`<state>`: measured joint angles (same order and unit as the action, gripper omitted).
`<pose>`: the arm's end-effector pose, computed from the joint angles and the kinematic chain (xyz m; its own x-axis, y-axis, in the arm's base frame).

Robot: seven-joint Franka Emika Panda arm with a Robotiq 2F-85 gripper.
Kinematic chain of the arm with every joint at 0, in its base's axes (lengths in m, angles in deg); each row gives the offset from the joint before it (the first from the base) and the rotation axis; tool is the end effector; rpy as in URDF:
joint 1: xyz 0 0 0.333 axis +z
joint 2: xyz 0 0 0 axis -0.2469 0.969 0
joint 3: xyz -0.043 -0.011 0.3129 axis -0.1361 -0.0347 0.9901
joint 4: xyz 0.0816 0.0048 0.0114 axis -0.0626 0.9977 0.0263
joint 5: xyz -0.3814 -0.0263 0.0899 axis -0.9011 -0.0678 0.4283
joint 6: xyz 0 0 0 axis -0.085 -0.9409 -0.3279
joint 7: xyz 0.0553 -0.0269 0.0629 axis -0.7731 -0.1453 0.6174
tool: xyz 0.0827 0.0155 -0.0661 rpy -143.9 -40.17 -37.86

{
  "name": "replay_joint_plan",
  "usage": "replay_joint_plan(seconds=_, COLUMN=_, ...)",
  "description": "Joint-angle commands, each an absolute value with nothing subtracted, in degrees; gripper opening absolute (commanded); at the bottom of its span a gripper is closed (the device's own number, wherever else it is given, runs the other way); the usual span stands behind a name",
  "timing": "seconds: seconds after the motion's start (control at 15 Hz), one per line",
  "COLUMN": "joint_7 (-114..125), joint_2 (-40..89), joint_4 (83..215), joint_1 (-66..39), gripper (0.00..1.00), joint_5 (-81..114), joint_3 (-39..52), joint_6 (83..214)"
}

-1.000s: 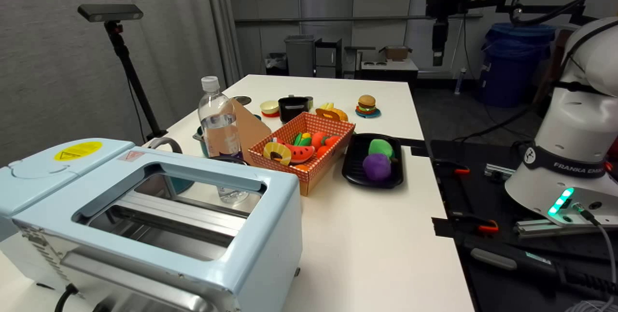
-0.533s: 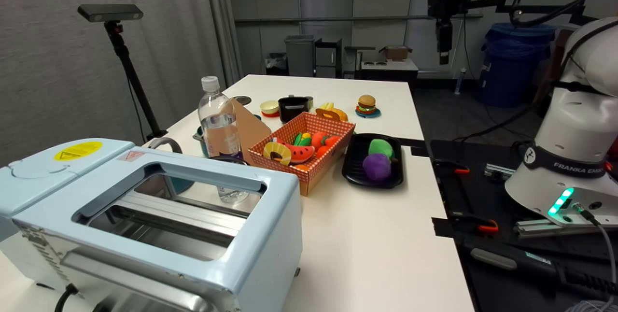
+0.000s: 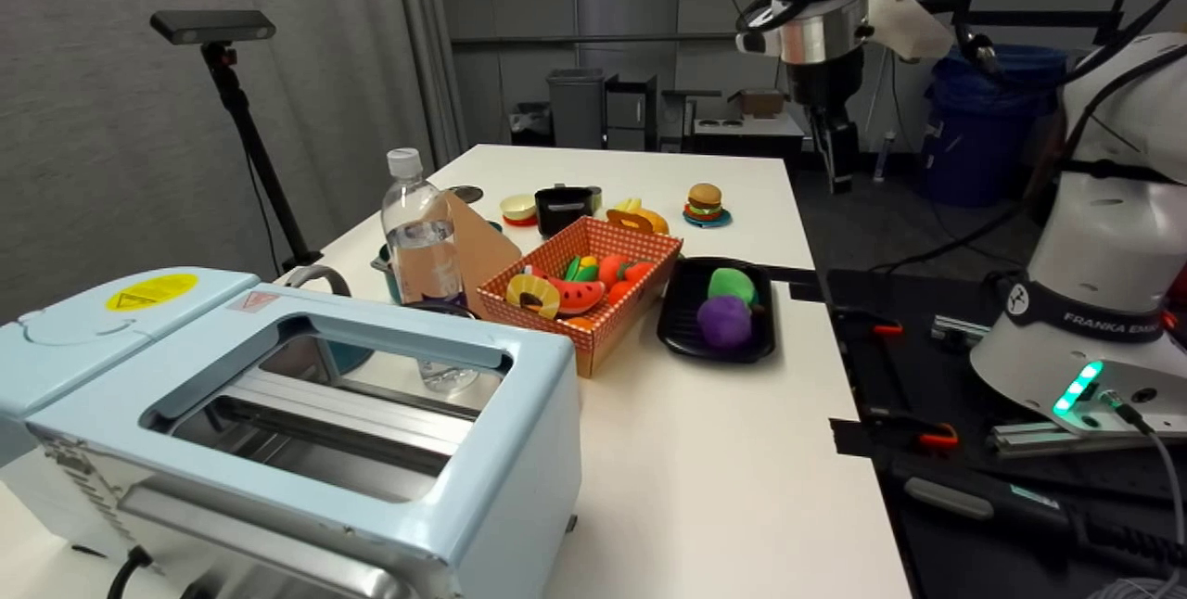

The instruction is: Put the pineapple plush toy in the box

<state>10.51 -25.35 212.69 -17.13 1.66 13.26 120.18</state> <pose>0.3191 -0.0274 0.3814 0.9530 0.0704 -0.2946 0.1567 -0.9469 0.2808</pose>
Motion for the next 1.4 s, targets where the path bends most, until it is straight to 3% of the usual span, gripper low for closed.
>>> replay_joint_plan(seconds=0.0, joint_7=1.1, joint_2=-14.5, joint_4=208.0, joint_1=-11.0, gripper=1.0, joint_5=5.8, joint_3=20.5, joint_6=122.1)
replay_joint_plan(seconds=0.2, joint_7=-8.0, joint_2=-4.8, joint_4=202.2, joint_1=-7.8, gripper=1.0, joint_5=9.4, joint_3=25.6, joint_6=123.9)
replay_joint_plan(seconds=0.27, joint_7=-3.3, joint_2=-12.5, joint_4=207.5, joint_1=-8.3, gripper=1.0, joint_5=6.9, joint_3=23.4, joint_6=123.1)
replay_joint_plan(seconds=1.33, joint_7=-6.2, joint_2=-10.4, joint_4=206.6, joint_1=-11.3, gripper=1.0, joint_5=11.2, joint_3=16.7, joint_6=131.5)
